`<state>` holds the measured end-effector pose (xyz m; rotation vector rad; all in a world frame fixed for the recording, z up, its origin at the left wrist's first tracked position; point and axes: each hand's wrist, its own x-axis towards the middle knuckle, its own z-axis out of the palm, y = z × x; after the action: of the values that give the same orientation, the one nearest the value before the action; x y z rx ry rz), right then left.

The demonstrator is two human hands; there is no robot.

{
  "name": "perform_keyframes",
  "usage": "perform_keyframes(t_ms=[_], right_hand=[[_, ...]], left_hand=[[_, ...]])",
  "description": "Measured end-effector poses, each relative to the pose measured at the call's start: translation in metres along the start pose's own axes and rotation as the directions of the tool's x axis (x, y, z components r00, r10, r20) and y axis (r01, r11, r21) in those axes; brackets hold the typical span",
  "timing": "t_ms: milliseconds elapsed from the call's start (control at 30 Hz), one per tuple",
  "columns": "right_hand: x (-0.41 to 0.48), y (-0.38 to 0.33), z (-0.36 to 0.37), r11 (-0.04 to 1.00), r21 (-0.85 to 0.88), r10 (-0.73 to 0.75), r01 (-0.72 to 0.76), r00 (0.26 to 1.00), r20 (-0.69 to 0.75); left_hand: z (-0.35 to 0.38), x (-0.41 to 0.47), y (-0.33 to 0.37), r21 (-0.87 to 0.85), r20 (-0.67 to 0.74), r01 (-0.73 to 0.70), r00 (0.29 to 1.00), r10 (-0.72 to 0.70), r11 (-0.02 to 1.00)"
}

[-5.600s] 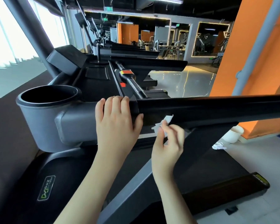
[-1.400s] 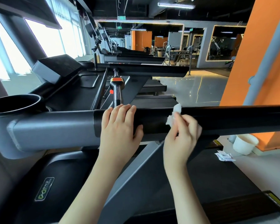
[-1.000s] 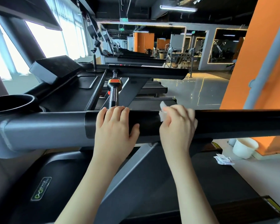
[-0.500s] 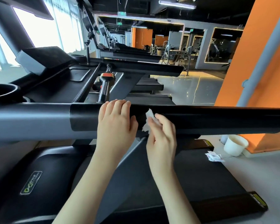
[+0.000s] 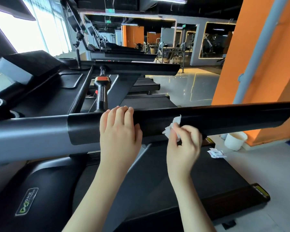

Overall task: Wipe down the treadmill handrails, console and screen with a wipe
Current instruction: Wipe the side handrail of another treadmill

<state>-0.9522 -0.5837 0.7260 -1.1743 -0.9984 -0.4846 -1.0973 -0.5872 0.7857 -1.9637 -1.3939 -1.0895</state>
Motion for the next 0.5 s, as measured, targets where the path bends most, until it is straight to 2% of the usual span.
perform_keyframes(t_ms=[100, 267, 500], right_hand=[[-0.014, 0.0, 0.002, 0.998, 0.046, 0.051, -0.05, 0.999, -0.02], [-0.025, -0.02, 0.008, 0.994, 0.097, -0.058, 0.051, 0.996, 0.072], [0.001, -0.005, 0.009, 1.0, 0.022, 0.023, -0.022, 0.999, -0.043]], left_hand=[[0.001, -0.001, -0.003, -0.005, -0.004, -0.013, 1.0, 0.013, 1.0], [0.003, -0.002, -0.004, -0.015, -0.02, -0.031, 0.999, 0.031, 0.999], [0.006, -0.004, -0.005, -0.007, -0.034, -0.041, 0.999, 0.041, 0.999]])
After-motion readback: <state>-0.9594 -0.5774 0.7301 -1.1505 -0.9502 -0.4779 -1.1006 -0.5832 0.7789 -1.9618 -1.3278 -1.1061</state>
